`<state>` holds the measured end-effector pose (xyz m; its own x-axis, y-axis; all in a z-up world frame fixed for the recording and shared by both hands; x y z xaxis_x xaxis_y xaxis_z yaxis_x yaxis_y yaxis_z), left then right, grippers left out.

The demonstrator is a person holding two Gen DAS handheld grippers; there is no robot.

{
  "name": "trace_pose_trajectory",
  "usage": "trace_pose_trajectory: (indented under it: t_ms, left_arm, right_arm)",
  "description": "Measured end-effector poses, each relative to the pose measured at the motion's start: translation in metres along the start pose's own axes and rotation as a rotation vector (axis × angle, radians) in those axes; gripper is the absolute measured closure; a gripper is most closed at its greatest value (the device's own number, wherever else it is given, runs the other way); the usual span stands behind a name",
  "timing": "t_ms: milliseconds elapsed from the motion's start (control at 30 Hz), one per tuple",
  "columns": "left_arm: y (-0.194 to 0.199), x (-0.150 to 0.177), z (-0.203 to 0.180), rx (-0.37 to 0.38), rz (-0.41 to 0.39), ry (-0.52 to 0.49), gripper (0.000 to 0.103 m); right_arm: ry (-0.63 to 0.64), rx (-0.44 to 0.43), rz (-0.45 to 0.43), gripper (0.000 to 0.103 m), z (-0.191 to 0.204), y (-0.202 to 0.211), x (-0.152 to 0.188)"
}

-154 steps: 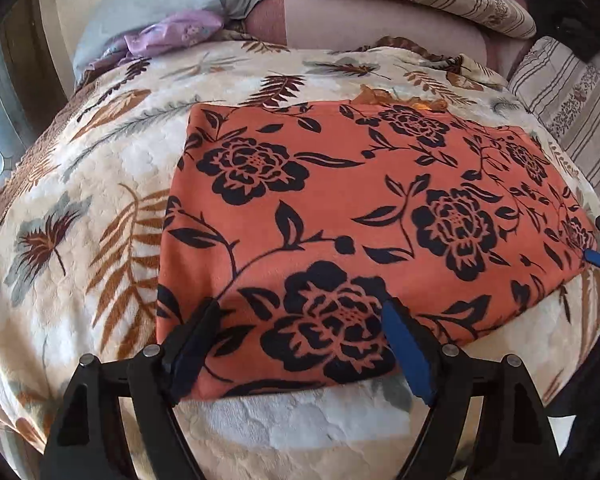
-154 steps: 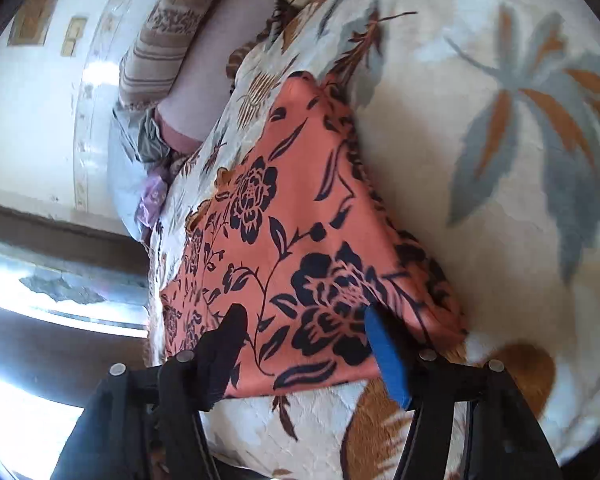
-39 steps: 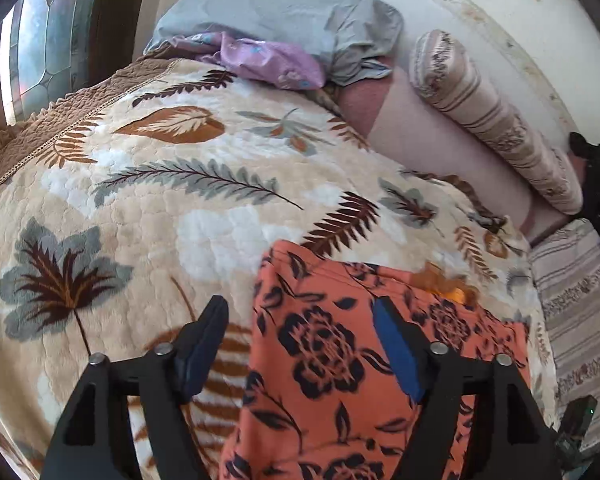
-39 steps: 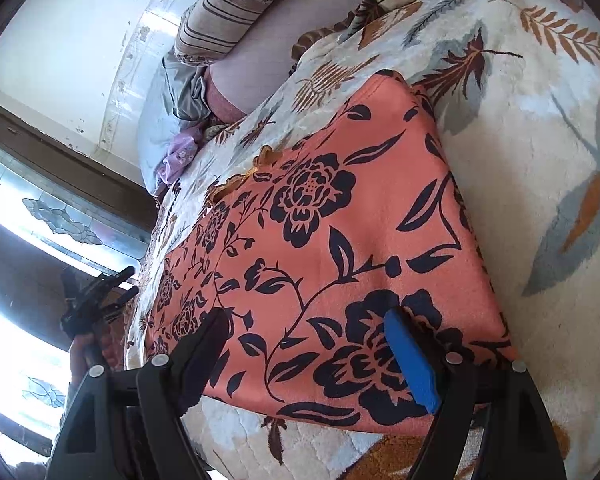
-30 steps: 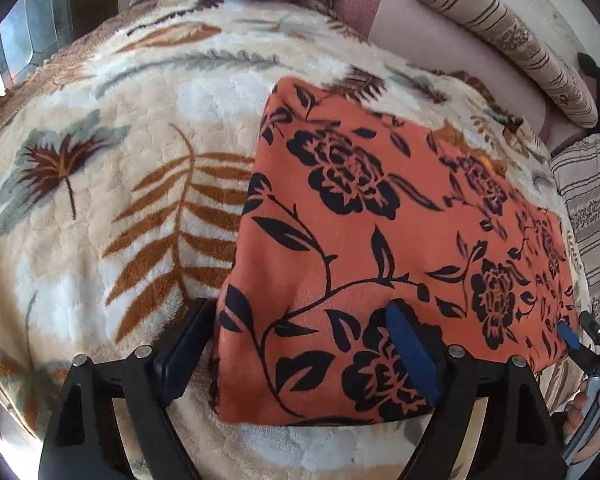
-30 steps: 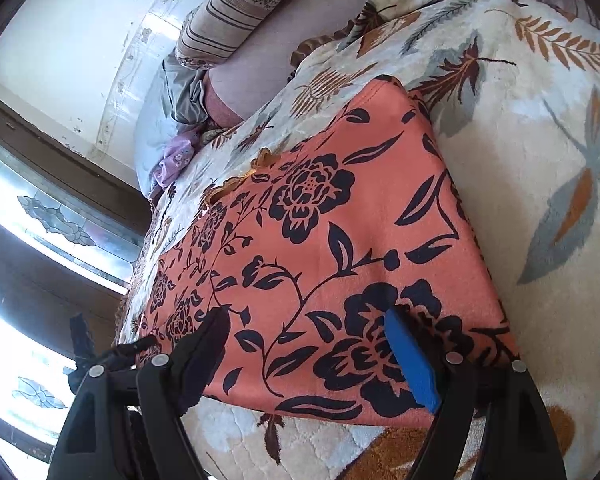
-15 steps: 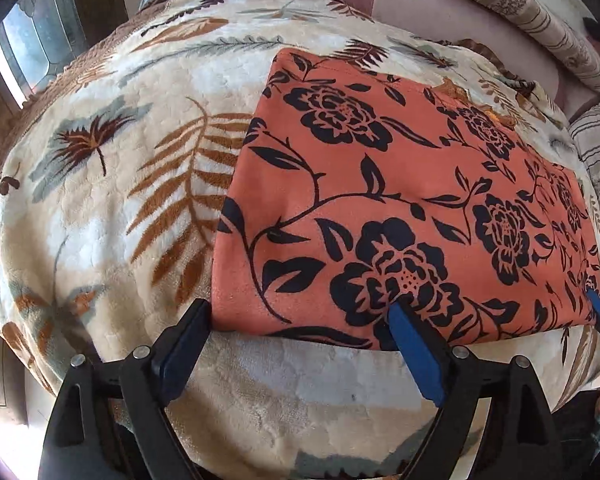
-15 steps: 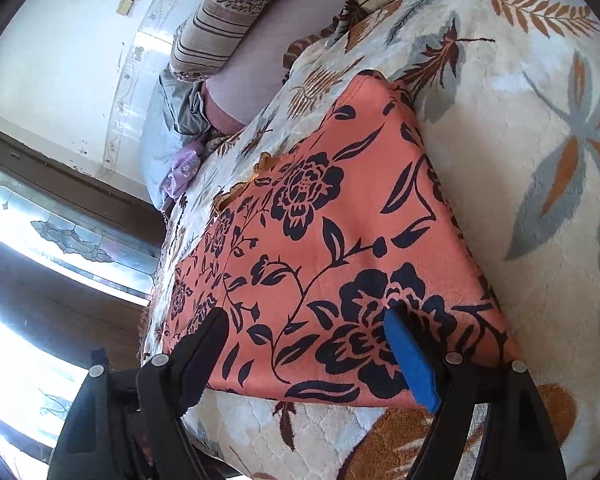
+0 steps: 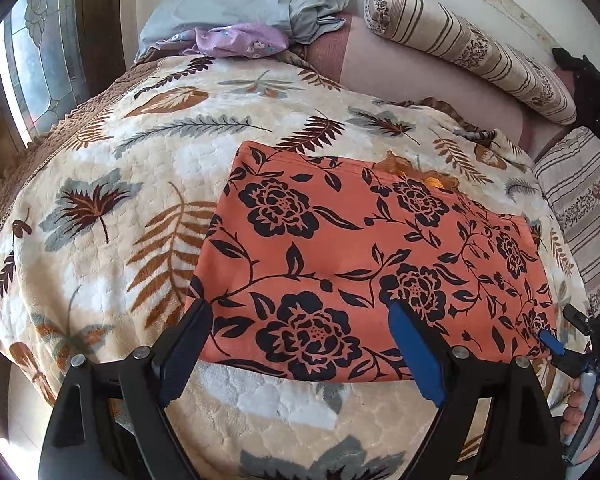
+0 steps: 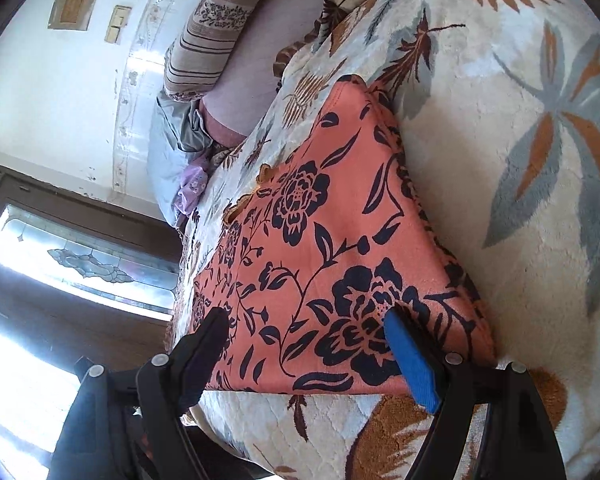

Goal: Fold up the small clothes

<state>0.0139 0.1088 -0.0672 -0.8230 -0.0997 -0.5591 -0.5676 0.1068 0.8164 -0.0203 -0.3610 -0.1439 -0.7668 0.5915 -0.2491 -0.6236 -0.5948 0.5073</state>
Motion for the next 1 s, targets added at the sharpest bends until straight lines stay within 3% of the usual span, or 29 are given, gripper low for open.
trace_pose_trajectory:
  t_ms: [300, 533, 733, 800, 867, 933, 1000]
  left_arm:
    - [-0.015, -0.006, -0.01, 0.024, -0.018, -0.003, 0.013]
    - [-0.046, -0.017, -0.033, 0.059, -0.044, -0.056, 0.013]
    - [-0.091, -0.008, -0.052, 0.041, 0.007, -0.154, 0.013]
    - [-0.091, 0.001, -0.058, 0.022, -0.053, -0.234, 0.008]
    - [-0.09, 0.006, -0.058, 0.029, -0.083, -0.263, 0.007]
    - [-0.089, 0.006, -0.054, 0.056, -0.091, -0.261, 0.006]
    - [-0.089, 0.004, -0.053, 0.074, -0.087, -0.261, 0.006]
  right_arm:
    - [-0.122, -0.067, -0.075, 0.021, -0.024, 0.03, -0.003]
    - [-0.079, -0.02, -0.182, 0.017, -0.007, 0.055, -0.016]
    - [0.043, -0.008, -0.057, 0.017, 0.04, 0.004, -0.036]
    - [0.055, -0.001, -0.022, 0.017, 0.047, -0.021, -0.051]
    - [0.023, 0.026, 0.001, 0.017, 0.038, -0.044, -0.07]
    - [-0.044, 0.113, -0.006, 0.018, 0.013, -0.059, -0.091]
    - [-0.136, 0.058, -0.041, 0.018, -0.007, -0.058, -0.104]
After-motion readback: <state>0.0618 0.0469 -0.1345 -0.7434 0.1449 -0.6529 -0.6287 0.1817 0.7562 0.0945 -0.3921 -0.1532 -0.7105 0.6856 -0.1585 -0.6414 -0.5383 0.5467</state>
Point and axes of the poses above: each gripper's, at about its wrist camera, not at the fingertips, and y roughly against the way its jaws point, z to its left, x to its underside, the point moved 2 cm from there along -y, roughly the way its jaws point
